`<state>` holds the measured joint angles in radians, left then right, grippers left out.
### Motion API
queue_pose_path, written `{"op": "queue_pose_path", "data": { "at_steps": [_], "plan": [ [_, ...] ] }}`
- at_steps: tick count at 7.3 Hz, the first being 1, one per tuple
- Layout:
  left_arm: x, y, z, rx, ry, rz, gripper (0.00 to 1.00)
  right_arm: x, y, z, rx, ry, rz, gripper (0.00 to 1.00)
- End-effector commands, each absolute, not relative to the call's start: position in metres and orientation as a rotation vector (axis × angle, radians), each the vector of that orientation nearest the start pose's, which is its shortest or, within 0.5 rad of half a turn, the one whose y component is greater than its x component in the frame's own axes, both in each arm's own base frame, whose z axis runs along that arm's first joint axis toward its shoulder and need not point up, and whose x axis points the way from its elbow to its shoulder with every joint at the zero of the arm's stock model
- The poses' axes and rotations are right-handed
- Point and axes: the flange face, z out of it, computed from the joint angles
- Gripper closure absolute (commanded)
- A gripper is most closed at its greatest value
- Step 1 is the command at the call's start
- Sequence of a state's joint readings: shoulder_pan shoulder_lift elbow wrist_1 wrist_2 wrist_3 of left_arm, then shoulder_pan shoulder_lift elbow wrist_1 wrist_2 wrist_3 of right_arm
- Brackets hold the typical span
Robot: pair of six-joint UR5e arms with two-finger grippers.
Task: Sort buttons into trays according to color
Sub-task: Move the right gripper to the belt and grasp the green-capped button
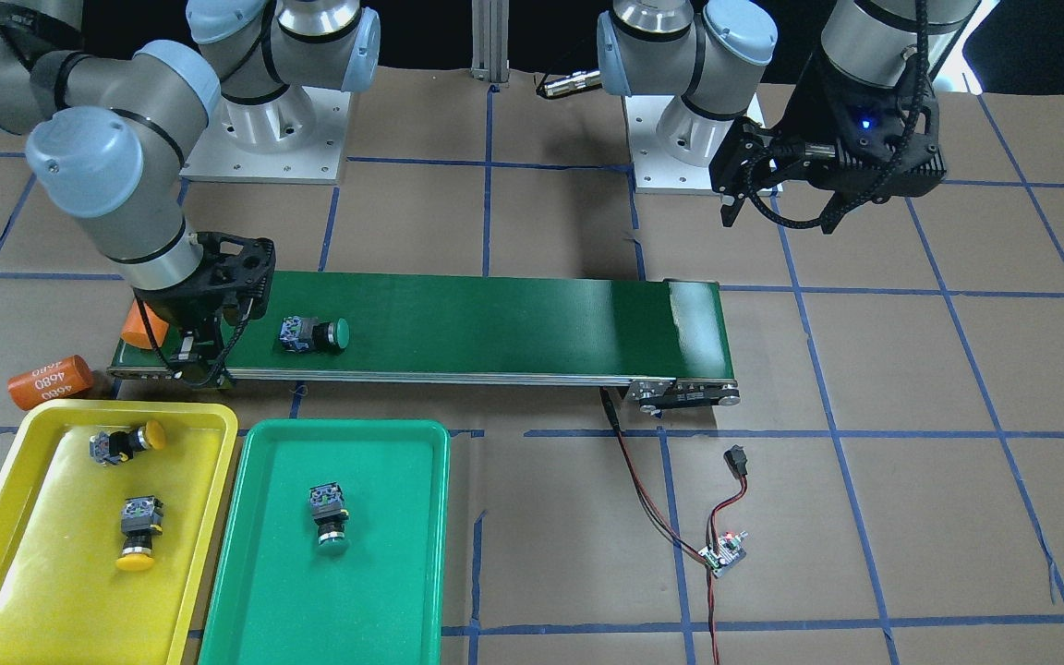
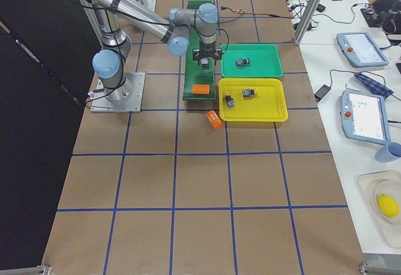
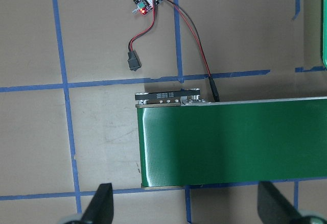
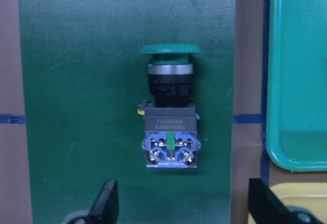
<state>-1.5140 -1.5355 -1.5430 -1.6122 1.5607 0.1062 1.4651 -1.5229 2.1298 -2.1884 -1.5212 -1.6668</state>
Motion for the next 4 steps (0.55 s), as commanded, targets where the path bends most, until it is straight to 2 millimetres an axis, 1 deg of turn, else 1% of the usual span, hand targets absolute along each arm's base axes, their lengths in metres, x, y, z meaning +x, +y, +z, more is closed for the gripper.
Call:
{"op": "queue_pose_path", "data": {
  "at_steps": [1, 2, 4],
  "plan": [
    [-0.107, -0.4851, 0.5145, 0.08, 3.149, -0.035, 0.0, 0.0931, -0.4485, 0.2591, -2.151, 2.238, -0.061, 0.14],
    [-0.107, -0.4851, 0.5145, 0.08, 3.149, -0.035, 0.0, 0.0937, -0.4489, 0.2564, -2.149, 2.234, -0.054, 0.34],
    [-0.107, -0.4851, 0.5145, 0.08, 3.149, -0.035, 0.0, 0.0929, -0.4495, 0.257, -2.157, 2.228, -0.054, 0.78]
  ]
}}
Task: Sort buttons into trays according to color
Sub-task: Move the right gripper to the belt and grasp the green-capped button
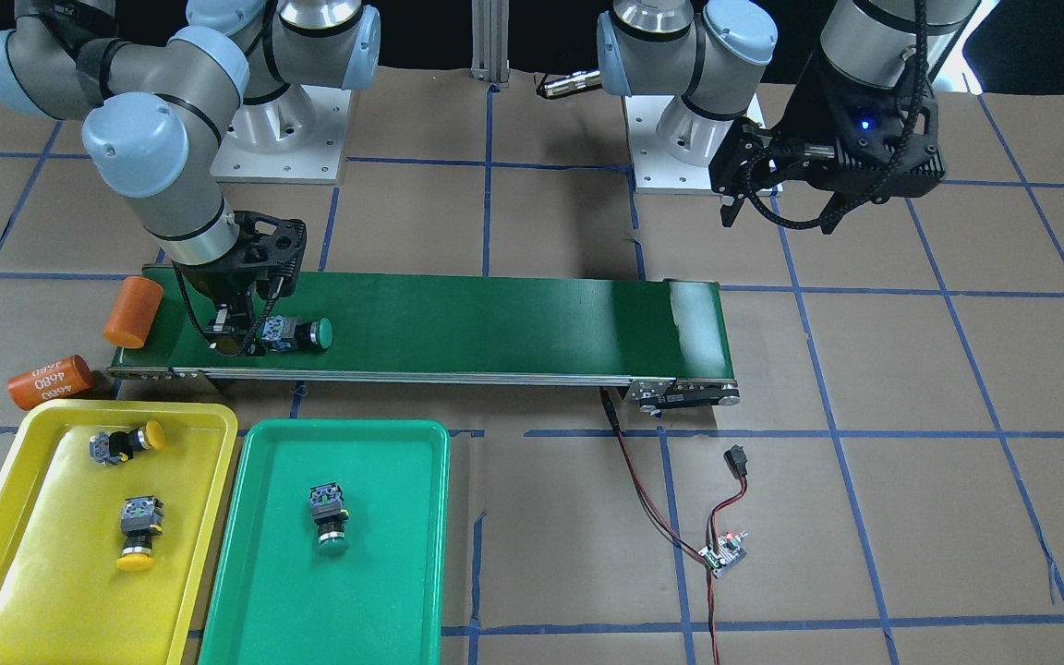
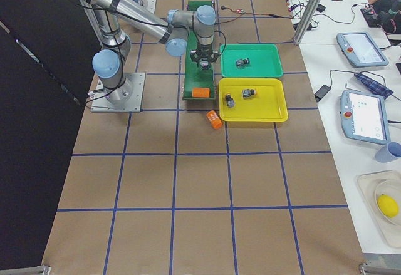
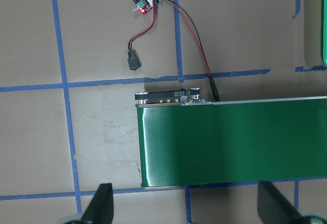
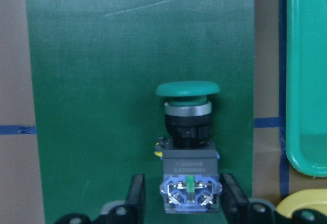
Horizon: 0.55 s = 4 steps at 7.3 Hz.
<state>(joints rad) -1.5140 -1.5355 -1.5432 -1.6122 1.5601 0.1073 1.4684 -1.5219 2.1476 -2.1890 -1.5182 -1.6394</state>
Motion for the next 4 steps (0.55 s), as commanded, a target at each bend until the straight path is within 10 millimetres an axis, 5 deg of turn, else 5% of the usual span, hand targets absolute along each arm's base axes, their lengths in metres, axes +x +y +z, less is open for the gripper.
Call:
{"op": "queue_pose_path", "data": {
  "at_steps": [1, 4],
  "plan": [
    [-0.107, -0.485, 0.514, 0.08, 3.149, -0.035, 0.0, 0.093, -0.449, 0.257, -2.163, 2.224, -0.053, 0.9],
    [-0.107, -0.486, 0.515, 0.082, 3.149, -0.037, 0.0, 0.106, -0.474, 0.281, -2.202, 2.226, -0.137, 0.93]
  ]
}}
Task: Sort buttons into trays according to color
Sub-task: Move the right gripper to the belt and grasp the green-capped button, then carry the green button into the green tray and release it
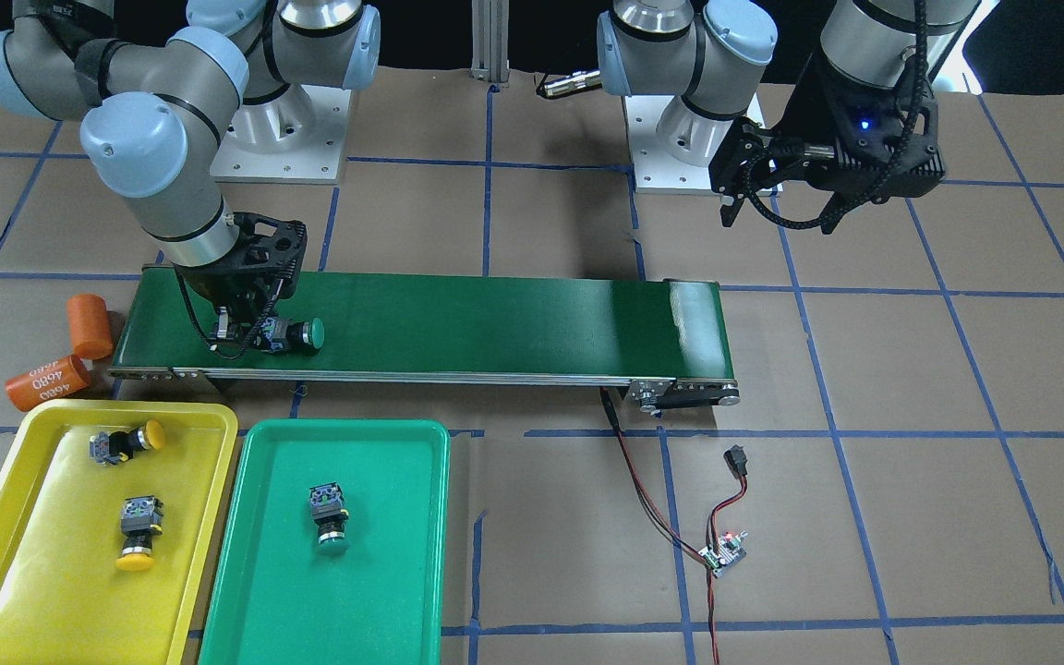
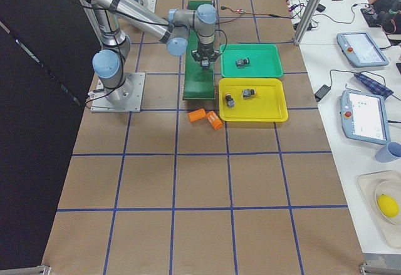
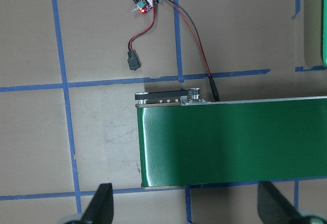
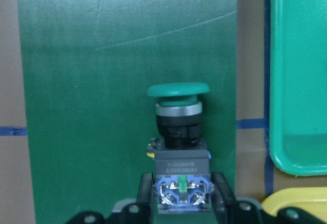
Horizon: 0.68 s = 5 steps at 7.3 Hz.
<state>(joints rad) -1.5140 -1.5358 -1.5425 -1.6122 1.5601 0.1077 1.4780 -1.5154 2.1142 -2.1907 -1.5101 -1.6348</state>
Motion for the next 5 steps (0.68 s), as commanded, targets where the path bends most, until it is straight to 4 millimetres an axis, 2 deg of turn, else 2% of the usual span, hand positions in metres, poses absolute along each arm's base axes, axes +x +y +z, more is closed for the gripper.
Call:
{"op": "queue_pose_path", "data": {
  "at_steps": [1, 3, 4, 5],
  "plan": [
    [-0.107, -0.486, 0.515, 0.078, 3.149, -0.035, 0.0, 0.116, -0.504, 0.286, -2.234, 2.209, -0.155, 0.92],
    [-0.106, -0.487, 0.516, 0.085, 3.148, -0.047, 0.0, 0.151, -0.591, 0.311, -2.25, 2.27, -0.223, 0.92],
    [-0.105, -0.487, 0.516, 0.09, 3.147, -0.059, 0.0, 0.155, -0.627, 0.32, -2.245, 2.256, -0.189, 0.91],
    [-0.105, -0.487, 0.516, 0.09, 3.147, -0.059, 0.0, 0.157, -0.647, 0.324, -2.244, 2.257, -0.206, 0.62]
  ]
}}
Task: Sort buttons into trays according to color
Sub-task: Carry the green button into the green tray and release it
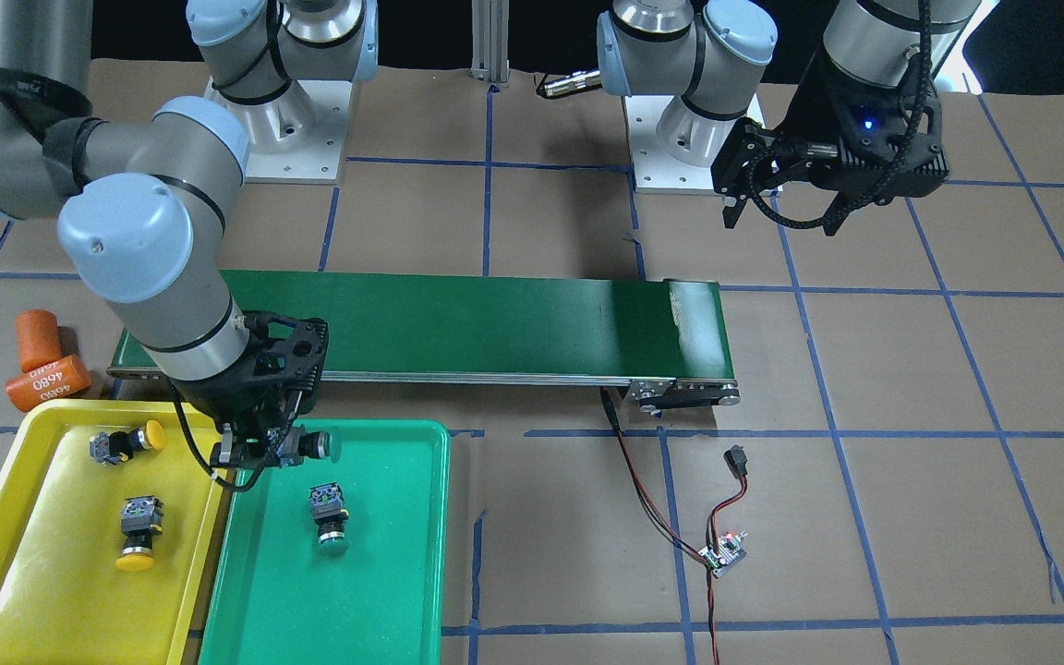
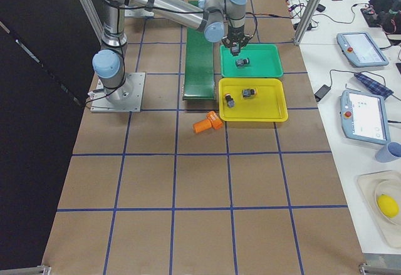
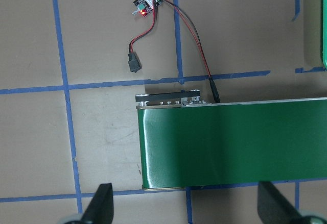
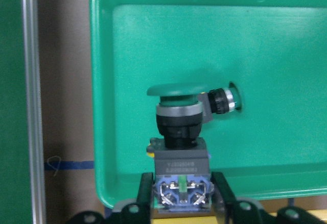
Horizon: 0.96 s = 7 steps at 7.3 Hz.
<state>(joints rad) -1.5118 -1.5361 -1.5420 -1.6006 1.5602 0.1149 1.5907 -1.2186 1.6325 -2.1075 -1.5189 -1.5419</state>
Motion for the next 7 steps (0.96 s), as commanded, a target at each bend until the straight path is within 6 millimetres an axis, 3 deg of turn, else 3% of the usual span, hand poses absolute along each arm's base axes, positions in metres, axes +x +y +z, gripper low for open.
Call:
{"op": "queue_pose_path", "data": {
  "at_steps": [1, 3, 4, 7],
  "plan": [
    [-0.105, -0.488, 0.516, 0.09, 3.147, -0.062, 0.0, 0.156, -0.65, 0.316, -2.231, 2.251, -0.2, 0.1],
    [-0.105, -0.488, 0.517, 0.09, 3.147, -0.066, 0.0, 0.164, -0.647, 0.324, -2.203, 2.283, -0.214, 0.08],
    [-0.105, -0.488, 0.516, 0.087, 3.147, -0.062, 0.0, 0.181, -0.641, 0.332, -2.199, 2.28, -0.208, 0.06],
    [-0.105, -0.49, 0.516, 0.087, 3.146, -0.071, 0.0, 0.197, -0.608, 0.398, -2.045, 2.398, -0.206, 0.02]
  ]
}}
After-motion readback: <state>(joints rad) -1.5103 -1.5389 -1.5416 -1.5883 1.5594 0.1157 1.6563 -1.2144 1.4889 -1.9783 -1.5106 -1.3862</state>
